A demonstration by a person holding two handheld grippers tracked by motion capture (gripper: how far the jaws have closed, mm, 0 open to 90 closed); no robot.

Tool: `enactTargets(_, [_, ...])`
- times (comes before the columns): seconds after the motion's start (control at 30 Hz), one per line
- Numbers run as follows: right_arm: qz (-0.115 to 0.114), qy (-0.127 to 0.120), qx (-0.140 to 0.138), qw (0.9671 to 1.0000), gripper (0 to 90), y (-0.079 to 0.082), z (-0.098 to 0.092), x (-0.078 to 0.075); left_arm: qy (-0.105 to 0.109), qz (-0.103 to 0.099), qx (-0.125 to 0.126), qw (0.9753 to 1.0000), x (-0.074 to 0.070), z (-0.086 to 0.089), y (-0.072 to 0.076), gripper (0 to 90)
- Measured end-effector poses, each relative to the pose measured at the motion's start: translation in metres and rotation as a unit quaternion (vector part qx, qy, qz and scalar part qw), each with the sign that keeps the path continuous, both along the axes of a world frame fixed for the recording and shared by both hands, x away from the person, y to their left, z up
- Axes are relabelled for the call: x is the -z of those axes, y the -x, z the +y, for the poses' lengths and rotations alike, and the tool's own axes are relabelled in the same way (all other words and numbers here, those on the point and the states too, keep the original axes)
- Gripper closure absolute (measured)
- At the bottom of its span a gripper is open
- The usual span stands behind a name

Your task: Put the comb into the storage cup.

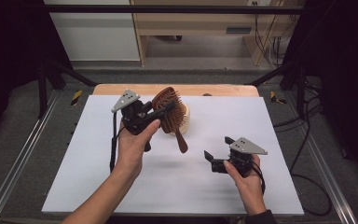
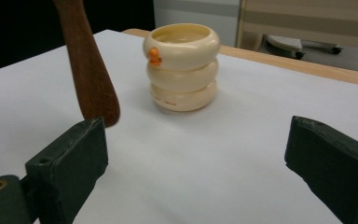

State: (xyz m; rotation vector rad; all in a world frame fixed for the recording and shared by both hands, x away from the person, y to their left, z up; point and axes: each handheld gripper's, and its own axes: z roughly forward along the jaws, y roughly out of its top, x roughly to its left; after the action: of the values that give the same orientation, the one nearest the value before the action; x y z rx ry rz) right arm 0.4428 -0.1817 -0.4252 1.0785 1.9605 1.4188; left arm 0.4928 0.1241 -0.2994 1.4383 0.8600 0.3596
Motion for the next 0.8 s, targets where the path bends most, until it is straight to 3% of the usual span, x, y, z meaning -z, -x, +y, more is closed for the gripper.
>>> enactTargets(0.6, [0.000, -0.007, 0.028, 0.9996, 6.0, -0.004, -0.018, 0.007, -0.006, -0.018, -0.012, 0.9997, -0.046, -0.015, -0.028, 51.1])
enactTargets(0.8, [-0.009, -0.001, 0.038, 0.9992, 6.3, -0.004, -0.019, 0.007, 0.000, -0.023, -0.024, 0.9995, -0.054, -0.012, -0.042, 51.1])
